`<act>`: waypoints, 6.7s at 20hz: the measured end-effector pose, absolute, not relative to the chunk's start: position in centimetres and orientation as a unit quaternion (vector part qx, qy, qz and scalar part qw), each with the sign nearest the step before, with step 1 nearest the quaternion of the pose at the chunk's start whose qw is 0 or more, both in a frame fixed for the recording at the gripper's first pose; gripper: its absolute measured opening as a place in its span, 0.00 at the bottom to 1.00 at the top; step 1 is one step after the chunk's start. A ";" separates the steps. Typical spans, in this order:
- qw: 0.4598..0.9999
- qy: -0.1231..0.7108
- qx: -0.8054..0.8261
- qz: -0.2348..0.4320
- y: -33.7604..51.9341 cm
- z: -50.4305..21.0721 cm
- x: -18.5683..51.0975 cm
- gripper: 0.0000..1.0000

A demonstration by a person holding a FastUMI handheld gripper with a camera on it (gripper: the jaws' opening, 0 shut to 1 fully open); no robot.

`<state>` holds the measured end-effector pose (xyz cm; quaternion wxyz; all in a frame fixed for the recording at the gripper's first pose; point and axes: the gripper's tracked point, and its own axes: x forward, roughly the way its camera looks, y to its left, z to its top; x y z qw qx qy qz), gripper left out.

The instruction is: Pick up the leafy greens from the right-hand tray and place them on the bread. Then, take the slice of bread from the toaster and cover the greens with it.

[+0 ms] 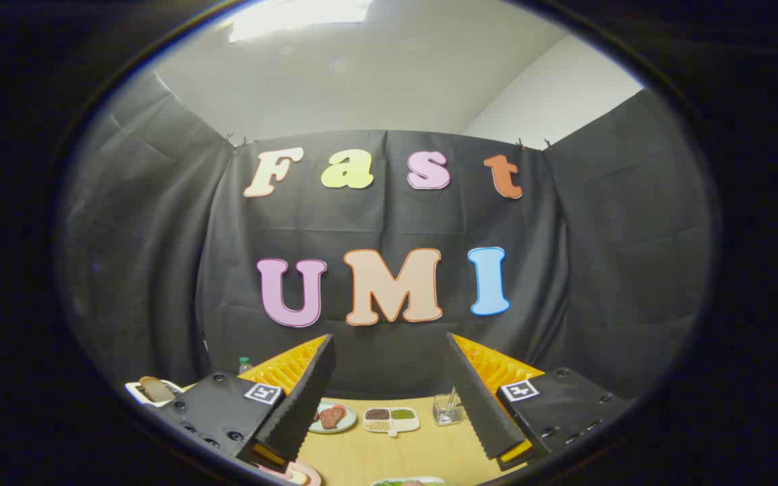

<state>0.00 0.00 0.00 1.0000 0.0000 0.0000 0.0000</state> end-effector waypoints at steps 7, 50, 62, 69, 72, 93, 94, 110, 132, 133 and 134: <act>1.000 -0.012 -0.010 0.002 -0.8 0.7 0.3 1.00; 0.929 0.175 -0.156 0.288 -3.6 -17.5 3.5 1.00; 0.789 0.337 -0.249 0.450 -1.9 -32.4 -2.3 0.99; 0.718 0.415 -0.278 0.485 -2.0 -38.5 -5.0 0.99; 0.685 0.450 -0.291 0.493 -2.5 -41.2 -6.4 0.99; 0.619 0.541 -0.276 0.499 -3.2 -45.2 -9.9 0.31; 0.618 0.544 -0.270 0.499 -2.9 -45.3 -10.3 0.25; 0.647 0.525 -0.259 0.489 0.5 -38.0 -10.0 0.08; 0.643 0.476 -0.258 0.542 17.4 -35.8 -10.7 0.08; 0.642 0.476 -0.256 0.544 18.1 -36.0 -10.9 0.08; 0.641 0.477 -0.254 0.545 18.7 -36.2 -11.0 0.08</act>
